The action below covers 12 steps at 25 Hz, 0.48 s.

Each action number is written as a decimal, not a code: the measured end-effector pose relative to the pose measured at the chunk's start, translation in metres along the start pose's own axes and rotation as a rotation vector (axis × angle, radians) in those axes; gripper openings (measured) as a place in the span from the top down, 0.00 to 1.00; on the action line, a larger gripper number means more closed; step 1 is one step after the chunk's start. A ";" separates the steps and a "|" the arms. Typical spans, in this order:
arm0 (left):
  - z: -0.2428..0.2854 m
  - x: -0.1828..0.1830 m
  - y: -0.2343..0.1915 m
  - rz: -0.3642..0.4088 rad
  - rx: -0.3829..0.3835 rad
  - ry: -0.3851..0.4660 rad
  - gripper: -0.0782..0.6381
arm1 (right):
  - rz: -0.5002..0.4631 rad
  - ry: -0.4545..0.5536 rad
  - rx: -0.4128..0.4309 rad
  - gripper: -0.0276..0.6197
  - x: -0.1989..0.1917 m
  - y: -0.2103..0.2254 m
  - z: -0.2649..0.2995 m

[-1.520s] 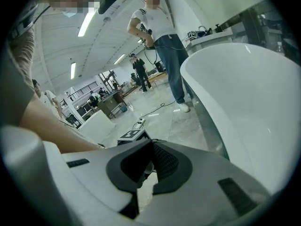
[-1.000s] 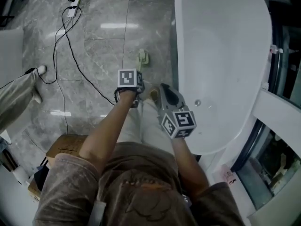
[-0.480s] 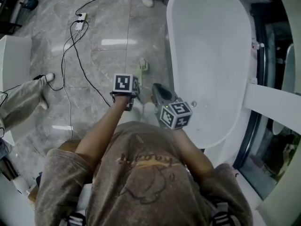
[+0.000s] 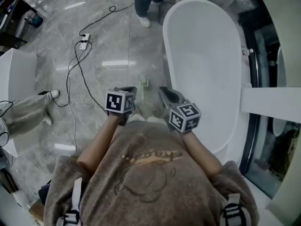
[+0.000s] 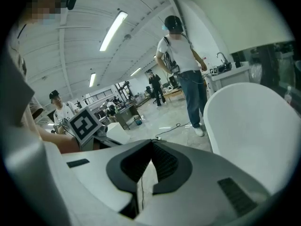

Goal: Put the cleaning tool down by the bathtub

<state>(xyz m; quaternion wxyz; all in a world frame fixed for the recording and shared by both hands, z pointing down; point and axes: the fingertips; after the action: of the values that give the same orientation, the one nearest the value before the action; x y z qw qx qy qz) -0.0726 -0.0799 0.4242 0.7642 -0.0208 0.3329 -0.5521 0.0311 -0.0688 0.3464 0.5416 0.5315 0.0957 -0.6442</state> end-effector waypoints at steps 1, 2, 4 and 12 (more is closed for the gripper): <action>-0.007 0.006 0.004 0.032 -0.010 0.023 0.89 | -0.014 0.007 0.004 0.96 0.005 -0.001 -0.004; -0.015 0.013 0.008 0.061 -0.021 0.045 0.89 | -0.027 0.011 0.006 0.96 0.011 -0.003 -0.007; -0.029 0.022 0.014 0.095 -0.041 0.081 0.89 | -0.058 0.022 0.013 0.96 0.021 -0.008 -0.013; -0.082 0.059 0.041 0.186 -0.113 0.291 0.89 | -0.167 0.096 0.094 0.96 0.061 -0.040 -0.033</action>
<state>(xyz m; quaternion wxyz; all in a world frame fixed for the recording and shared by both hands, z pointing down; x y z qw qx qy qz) -0.0720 -0.0868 0.3151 0.7532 0.0473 0.4712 -0.4565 0.0281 -0.0666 0.2662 0.4556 0.5766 0.1351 -0.6647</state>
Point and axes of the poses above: the fingertips, and each gripper's own axes: z forward along the fingers, y to its right, x out of its top, and after that the axes turned 3 degrees about y, right-handed
